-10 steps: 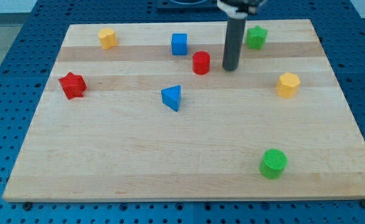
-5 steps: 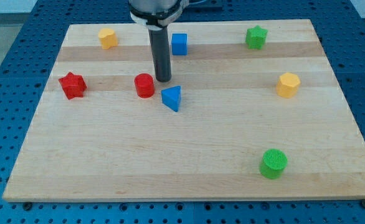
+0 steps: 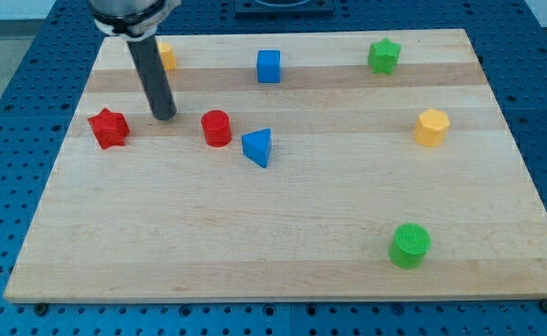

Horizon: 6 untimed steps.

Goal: Push the red circle horizontally to the left side of the green circle

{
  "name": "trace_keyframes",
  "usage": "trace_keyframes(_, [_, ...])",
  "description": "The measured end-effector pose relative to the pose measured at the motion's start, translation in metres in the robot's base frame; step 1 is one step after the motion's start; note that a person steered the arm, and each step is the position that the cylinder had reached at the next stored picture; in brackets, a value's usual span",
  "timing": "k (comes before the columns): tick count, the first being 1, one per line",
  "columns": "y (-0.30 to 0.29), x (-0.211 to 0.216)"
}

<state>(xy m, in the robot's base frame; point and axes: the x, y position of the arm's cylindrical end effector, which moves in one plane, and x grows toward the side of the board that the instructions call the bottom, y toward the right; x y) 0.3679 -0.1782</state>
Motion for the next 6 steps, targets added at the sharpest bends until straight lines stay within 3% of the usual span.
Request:
trace_keyframes(1, [0.017, 0.0])
trace_keyframes(2, [0.023, 0.037])
trace_keyframes(3, [0.03, 0.035])
trace_keyframes(4, [0.058, -0.014])
trace_keyframes(5, [0.092, 0.026])
trace_keyframes(6, [0.087, 0.086])
